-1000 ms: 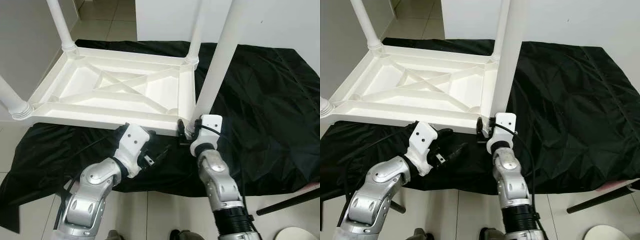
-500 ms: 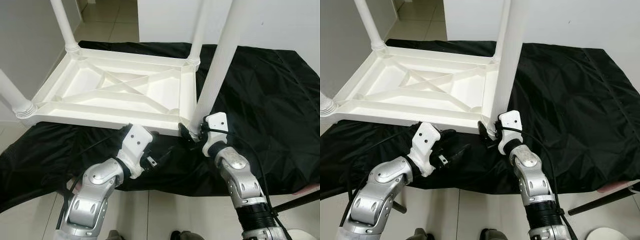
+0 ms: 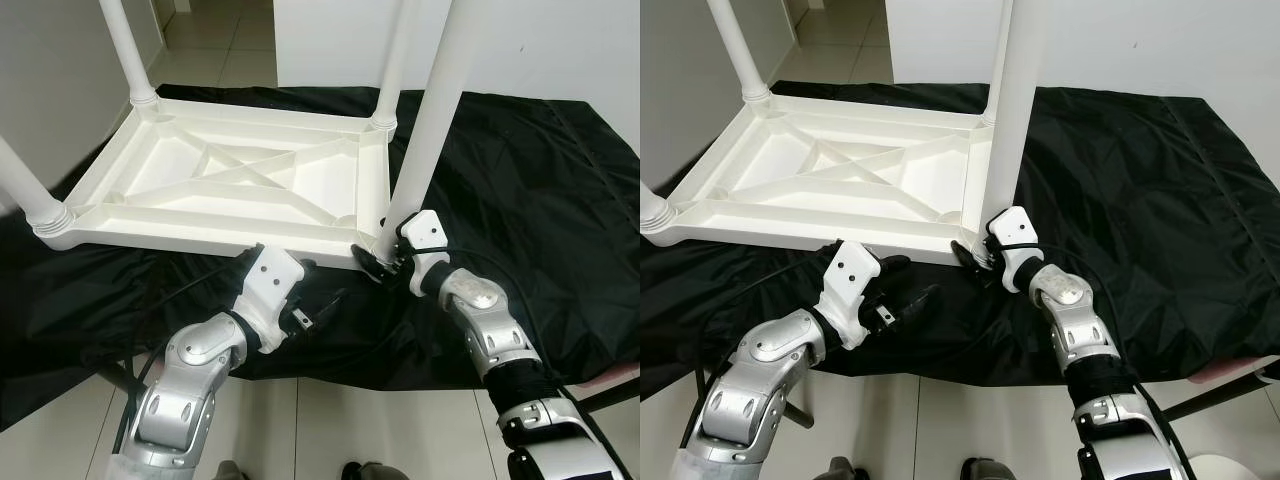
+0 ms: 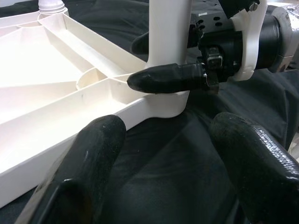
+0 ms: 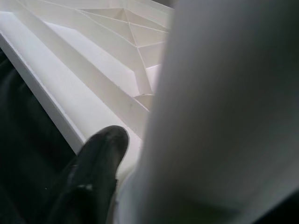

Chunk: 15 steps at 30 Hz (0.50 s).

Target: Building children table

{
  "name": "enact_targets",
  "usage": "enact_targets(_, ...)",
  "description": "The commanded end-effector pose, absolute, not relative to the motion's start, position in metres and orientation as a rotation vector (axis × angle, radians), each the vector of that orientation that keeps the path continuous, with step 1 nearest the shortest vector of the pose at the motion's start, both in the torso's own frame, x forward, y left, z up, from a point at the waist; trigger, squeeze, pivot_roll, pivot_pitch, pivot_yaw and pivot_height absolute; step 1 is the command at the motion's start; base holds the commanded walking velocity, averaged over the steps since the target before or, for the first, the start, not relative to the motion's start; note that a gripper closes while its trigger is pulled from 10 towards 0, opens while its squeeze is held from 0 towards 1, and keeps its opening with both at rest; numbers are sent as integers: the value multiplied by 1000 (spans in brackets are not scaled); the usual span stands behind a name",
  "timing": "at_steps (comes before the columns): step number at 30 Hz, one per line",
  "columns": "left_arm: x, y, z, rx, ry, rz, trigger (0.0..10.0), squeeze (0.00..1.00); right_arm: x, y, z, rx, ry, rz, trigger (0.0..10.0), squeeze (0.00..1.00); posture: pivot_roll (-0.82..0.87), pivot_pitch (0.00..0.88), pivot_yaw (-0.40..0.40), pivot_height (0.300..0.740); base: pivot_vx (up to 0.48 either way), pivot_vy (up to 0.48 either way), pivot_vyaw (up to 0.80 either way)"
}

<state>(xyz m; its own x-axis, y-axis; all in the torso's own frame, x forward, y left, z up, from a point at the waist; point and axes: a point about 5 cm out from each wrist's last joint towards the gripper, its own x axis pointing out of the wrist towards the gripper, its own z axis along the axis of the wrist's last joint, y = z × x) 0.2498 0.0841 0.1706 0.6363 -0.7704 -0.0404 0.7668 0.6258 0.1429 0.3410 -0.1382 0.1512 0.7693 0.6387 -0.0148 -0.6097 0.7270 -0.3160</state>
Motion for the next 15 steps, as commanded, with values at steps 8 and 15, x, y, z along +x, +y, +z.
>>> enact_targets(8,255,86,157,139,2,-752,10000,0,336,-131,132,-289,-35,774,0,0,7,113,18,740,0,0,0)
enact_targets(15,257,87,152,147,14,-733,10000,0,337,-134,129,-238,-39,716,10000,0,2,114,23,740,0,0,0)
